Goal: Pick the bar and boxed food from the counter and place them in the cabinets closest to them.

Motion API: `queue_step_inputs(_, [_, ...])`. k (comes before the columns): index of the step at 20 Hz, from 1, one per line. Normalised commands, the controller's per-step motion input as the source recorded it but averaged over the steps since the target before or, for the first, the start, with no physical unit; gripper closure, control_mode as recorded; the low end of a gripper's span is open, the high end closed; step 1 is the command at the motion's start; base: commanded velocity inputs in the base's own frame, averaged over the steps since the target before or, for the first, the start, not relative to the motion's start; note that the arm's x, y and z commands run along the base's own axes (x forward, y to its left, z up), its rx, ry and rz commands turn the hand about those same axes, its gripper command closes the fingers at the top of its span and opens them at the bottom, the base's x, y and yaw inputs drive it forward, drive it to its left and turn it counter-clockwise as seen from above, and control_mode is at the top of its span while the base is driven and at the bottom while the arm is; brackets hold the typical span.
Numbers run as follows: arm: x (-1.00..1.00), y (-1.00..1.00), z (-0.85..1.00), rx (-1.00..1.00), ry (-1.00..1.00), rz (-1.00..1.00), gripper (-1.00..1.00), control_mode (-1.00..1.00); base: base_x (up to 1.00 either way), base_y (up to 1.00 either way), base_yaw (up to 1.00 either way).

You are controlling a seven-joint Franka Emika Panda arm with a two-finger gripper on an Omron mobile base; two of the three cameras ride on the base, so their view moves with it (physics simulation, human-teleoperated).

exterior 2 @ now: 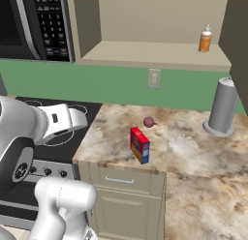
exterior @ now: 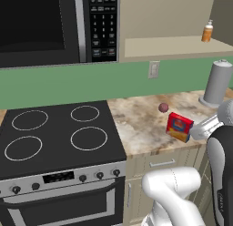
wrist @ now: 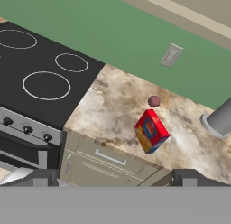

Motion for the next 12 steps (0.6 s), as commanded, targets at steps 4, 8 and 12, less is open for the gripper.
queue_step_inputs(4, [0.00, 0.00, 0.00, 0.00, 0.00, 0.00, -1.00, -1.00, 0.00, 0.00, 0.00])
queue_step_inputs(8, [0.00, 0.00, 0.00, 0.00, 0.00, 0.00, -1.00, -1.00, 0.00, 0.00, 0.00])
queue_step_inputs(12, [-0.05, -0.13, -0.01, 0.00, 0.00, 0.00, -1.00, -1.00, 0.00, 0.00, 0.00])
